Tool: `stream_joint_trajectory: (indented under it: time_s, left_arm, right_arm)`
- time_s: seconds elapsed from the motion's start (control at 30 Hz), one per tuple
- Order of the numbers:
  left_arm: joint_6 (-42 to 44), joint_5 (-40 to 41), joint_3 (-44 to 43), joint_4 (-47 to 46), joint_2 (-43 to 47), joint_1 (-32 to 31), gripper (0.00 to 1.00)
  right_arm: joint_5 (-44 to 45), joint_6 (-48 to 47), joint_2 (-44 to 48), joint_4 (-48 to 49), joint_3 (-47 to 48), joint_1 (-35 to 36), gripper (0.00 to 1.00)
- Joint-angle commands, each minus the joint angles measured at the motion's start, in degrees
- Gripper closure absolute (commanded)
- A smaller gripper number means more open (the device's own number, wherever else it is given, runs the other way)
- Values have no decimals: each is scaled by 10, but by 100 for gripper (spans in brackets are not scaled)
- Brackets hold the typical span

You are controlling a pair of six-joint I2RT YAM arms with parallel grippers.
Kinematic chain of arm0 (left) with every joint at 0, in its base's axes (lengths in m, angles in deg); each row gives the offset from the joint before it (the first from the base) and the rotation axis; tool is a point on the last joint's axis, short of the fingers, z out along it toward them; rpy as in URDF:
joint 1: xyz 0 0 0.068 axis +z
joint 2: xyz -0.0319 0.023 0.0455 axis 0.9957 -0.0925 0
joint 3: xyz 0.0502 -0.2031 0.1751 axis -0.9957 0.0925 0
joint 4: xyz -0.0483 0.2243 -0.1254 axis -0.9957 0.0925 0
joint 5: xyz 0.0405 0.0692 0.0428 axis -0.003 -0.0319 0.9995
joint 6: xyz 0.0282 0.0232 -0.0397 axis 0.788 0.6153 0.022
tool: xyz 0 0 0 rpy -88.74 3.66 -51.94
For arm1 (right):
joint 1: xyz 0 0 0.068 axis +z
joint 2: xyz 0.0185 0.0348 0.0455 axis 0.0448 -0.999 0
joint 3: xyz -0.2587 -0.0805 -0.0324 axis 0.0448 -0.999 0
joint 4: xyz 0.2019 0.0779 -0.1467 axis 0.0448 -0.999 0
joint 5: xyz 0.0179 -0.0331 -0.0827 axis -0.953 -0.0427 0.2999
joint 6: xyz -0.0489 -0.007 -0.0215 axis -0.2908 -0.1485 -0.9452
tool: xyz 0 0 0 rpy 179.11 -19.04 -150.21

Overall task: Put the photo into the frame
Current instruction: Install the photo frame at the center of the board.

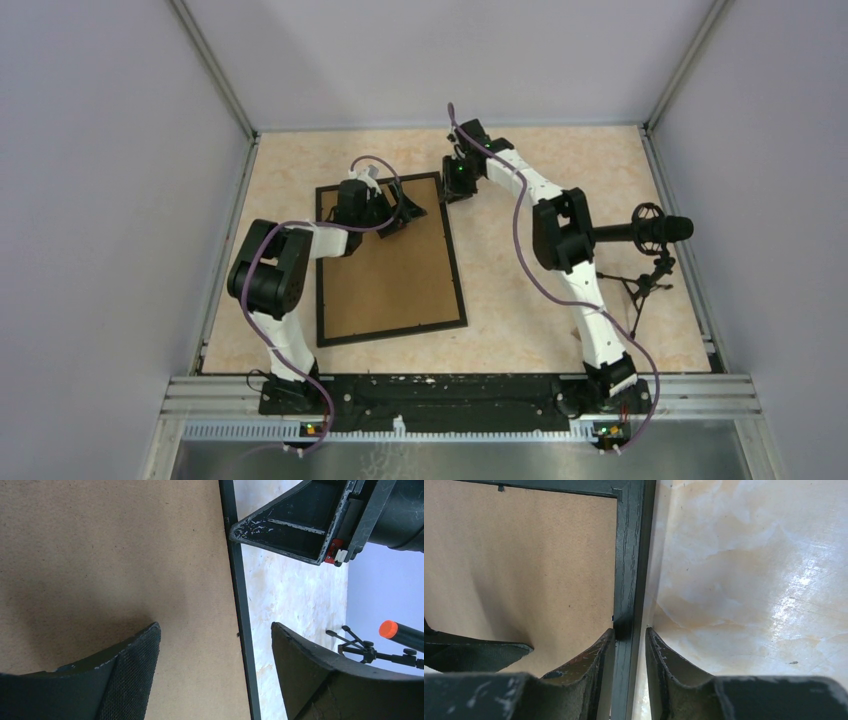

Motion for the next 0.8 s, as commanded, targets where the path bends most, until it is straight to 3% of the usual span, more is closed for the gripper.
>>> stream_joint_trajectory:
  time_s: [0.0,0.77]
  left_arm:
    - [5,5,13,-16,-14,2,14]
    - [1,-3,16,-27,-18,2,15]
  right_arm:
    - [-5,5,-23,13,18,-11,71]
    - [-62,20,-42,15,20,-38,69]
